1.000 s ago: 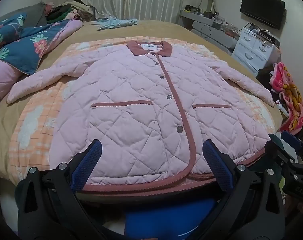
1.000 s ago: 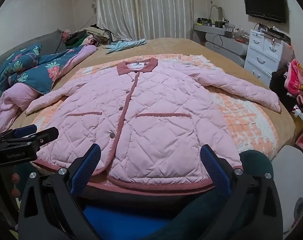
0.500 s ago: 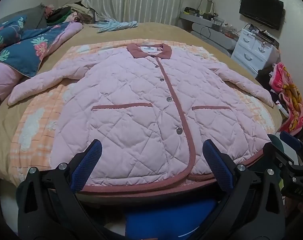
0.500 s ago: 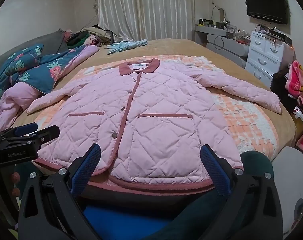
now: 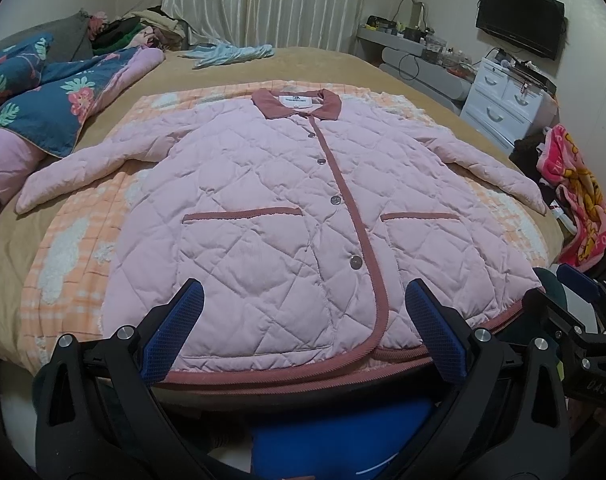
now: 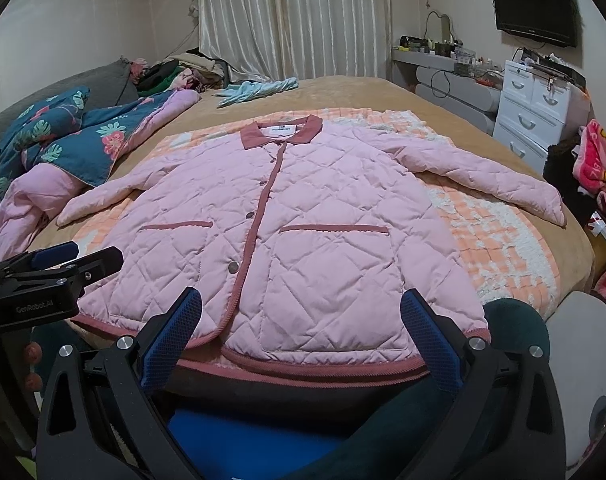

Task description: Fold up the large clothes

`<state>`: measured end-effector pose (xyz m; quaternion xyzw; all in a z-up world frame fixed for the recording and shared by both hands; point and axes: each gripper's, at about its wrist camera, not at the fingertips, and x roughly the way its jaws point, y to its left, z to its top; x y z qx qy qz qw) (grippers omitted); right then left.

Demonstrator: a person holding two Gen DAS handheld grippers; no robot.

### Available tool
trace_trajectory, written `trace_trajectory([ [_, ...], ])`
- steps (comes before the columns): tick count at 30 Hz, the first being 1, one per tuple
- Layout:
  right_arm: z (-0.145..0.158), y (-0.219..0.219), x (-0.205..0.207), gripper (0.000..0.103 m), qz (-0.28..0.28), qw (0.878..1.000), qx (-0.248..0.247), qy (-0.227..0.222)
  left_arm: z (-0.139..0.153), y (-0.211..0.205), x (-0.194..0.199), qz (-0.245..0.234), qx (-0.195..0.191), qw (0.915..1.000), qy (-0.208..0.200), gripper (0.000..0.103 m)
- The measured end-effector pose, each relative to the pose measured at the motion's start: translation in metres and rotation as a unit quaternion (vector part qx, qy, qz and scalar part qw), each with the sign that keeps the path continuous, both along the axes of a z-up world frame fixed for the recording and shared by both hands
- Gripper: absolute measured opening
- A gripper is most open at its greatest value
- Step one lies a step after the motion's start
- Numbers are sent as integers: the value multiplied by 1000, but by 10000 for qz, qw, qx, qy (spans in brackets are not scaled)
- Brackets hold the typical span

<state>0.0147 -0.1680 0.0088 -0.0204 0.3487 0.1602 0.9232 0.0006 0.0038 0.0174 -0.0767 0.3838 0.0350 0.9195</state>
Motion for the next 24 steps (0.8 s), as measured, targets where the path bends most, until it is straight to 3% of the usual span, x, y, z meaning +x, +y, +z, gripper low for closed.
trace_trajectory([
  [24,-1,0,-4,99,39,10000,20,85,3,-6,-2,0,25,10000,-62,95],
])
